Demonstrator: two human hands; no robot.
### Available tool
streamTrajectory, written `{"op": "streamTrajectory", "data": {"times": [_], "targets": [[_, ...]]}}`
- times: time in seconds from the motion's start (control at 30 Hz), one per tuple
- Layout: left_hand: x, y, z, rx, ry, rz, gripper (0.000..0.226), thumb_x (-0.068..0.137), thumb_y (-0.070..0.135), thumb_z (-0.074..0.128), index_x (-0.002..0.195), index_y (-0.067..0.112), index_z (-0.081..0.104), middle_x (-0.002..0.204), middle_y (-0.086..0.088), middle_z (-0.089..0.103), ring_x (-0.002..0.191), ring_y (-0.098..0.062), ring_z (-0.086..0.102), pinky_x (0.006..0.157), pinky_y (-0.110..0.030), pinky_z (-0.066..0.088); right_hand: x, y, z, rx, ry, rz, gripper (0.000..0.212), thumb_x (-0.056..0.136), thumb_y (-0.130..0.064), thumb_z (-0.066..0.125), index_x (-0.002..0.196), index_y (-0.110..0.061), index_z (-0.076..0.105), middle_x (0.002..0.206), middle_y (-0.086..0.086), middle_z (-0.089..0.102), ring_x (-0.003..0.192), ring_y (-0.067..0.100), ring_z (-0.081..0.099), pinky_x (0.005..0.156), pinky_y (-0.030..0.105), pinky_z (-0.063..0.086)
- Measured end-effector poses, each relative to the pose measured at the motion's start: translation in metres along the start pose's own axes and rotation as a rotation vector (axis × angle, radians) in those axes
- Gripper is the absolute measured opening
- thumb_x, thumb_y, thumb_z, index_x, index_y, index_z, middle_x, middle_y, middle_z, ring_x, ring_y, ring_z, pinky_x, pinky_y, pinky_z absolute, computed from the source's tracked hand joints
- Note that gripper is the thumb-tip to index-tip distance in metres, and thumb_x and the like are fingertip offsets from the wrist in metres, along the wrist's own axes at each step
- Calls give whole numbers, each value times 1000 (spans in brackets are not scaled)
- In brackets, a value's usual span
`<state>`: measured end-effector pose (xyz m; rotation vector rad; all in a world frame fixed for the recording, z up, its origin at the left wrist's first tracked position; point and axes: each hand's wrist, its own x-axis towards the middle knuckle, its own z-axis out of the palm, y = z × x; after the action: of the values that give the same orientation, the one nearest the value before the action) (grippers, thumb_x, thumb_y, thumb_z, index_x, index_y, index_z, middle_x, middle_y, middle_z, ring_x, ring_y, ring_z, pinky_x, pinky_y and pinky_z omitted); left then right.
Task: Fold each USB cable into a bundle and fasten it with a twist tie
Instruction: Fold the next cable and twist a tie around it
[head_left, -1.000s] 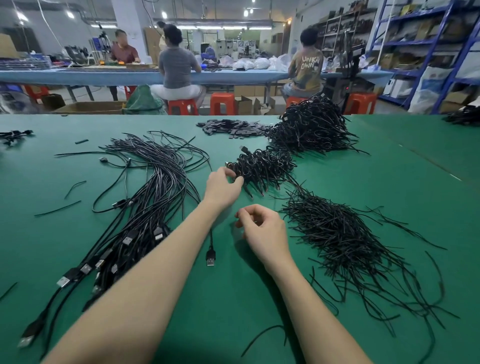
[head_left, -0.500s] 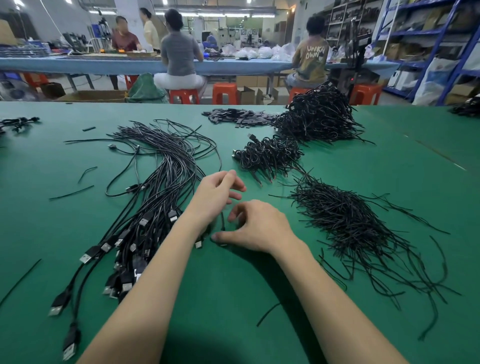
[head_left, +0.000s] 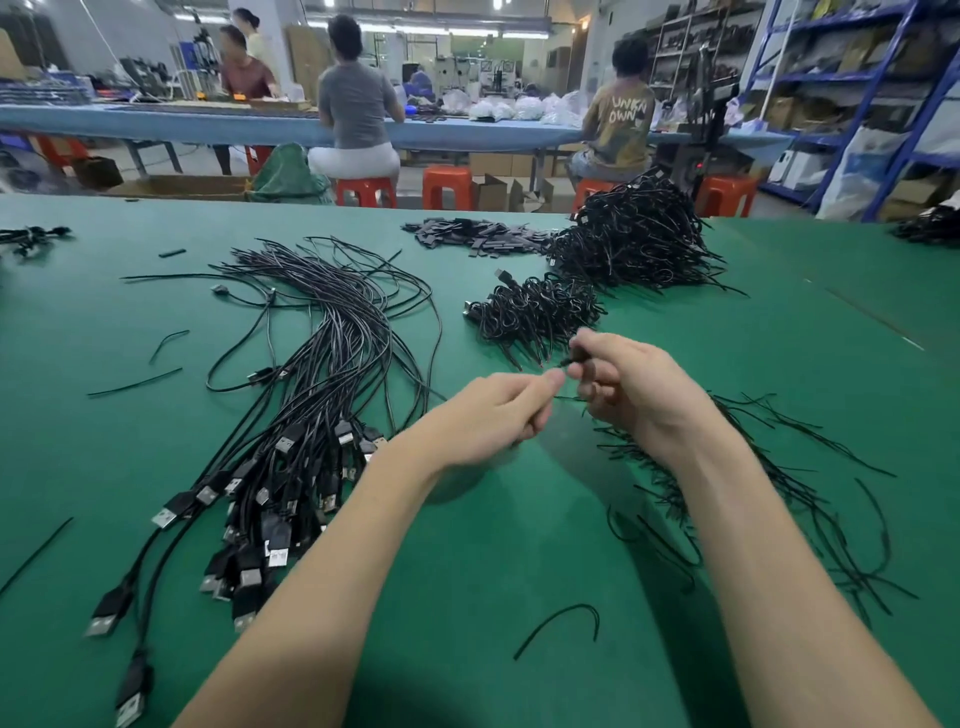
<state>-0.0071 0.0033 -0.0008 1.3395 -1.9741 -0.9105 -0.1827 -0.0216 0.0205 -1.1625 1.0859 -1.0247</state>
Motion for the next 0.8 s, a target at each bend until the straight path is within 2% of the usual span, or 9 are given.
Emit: {"op": "streamTrajectory", "data": {"times": [0.1, 0.2, 0.33, 0.4, 0.47, 0.53, 0.6, 0.7, 0.8], "targets": [[6, 16, 8, -453, 41, -2, 45, 109, 31, 33, 68, 14, 40, 54, 5, 30, 51, -14, 25, 51, -26, 26, 1, 7, 5, 220, -94, 14, 59, 104, -61, 29, 112, -17, 68, 97, -3, 77, 87, 15, 69, 80, 30, 55], [7, 19, 1, -901, 47, 1, 46, 109, 35, 26, 69, 16, 37, 52, 8, 25, 48, -12, 24, 52, -24, 28, 1, 22, 19, -88, -224, -27, 77, 102, -66, 11, 118, -20, 71, 116, 1, 75, 116, 17, 67, 102, 41, 48], [5, 14, -16, -1401, 52, 3, 47, 108, 41, 28, 67, 20, 35, 53, 7, 23, 46, -9, 24, 49, -23, 30, -1, 32, 37, -432, -249, -139, 73, 101, -68, 19, 96, -24, 77, 104, -3, 78, 115, 11, 66, 113, 46, 40], [5, 13, -21, -1540, 90, -21, 48, 107, 41, 29, 65, 20, 35, 53, 8, 21, 44, -9, 22, 45, -21, 28, -2, 29, 37, -506, -264, -256, 79, 94, -73, 24, 82, -14, 75, 91, 2, 78, 107, 17, 69, 111, 38, 41], [5, 11, -26, -1623, 127, -36, 51, 107, 42, 29, 62, 21, 35, 51, 8, 21, 42, -8, 21, 43, -21, 25, -5, 25, 34, -324, -340, -284, 69, 96, -66, 36, 71, -10, 68, 65, 6, 70, 86, 25, 74, 100, 34, 51], [5, 8, -32, -1685, 154, -52, 52, 108, 42, 29, 61, 21, 35, 50, 8, 20, 43, -9, 16, 44, -21, 22, -10, 20, 29, -162, -442, -175, 55, 95, -59, 45, 74, -12, 63, 48, 4, 50, 61, 27, 67, 88, 46, 58], [4, 6, -37, -1710, 195, -84, 51, 108, 41, 27, 62, 21, 34, 49, 7, 20, 47, -9, 9, 44, -20, 17, -14, 14, 21, -126, -601, 30, 45, 92, -56, 52, 89, -13, 67, 51, 1, 43, 51, 22, 59, 70, 43, 60], [0, 0, -48, -1686, 284, -105, 51, 109, 42, 26, 62, 22, 32, 49, 9, 18, 41, -8, 12, 42, -19, 14, -21, 7, 3, -238, -811, 252, 36, 94, -41, 58, 112, -11, 65, 68, 6, 59, 65, 24, 67, 65, 35, 59], [-7, -5, -65, -1700, 328, -40, 54, 108, 47, 24, 60, 22, 31, 49, 9, 18, 42, -7, 12, 37, -19, 16, -21, 10, -13, -288, -798, 284, 28, 93, -34, 61, 110, -12, 66, 71, 4, 61, 63, 19, 64, 56, 26, 54]]}}
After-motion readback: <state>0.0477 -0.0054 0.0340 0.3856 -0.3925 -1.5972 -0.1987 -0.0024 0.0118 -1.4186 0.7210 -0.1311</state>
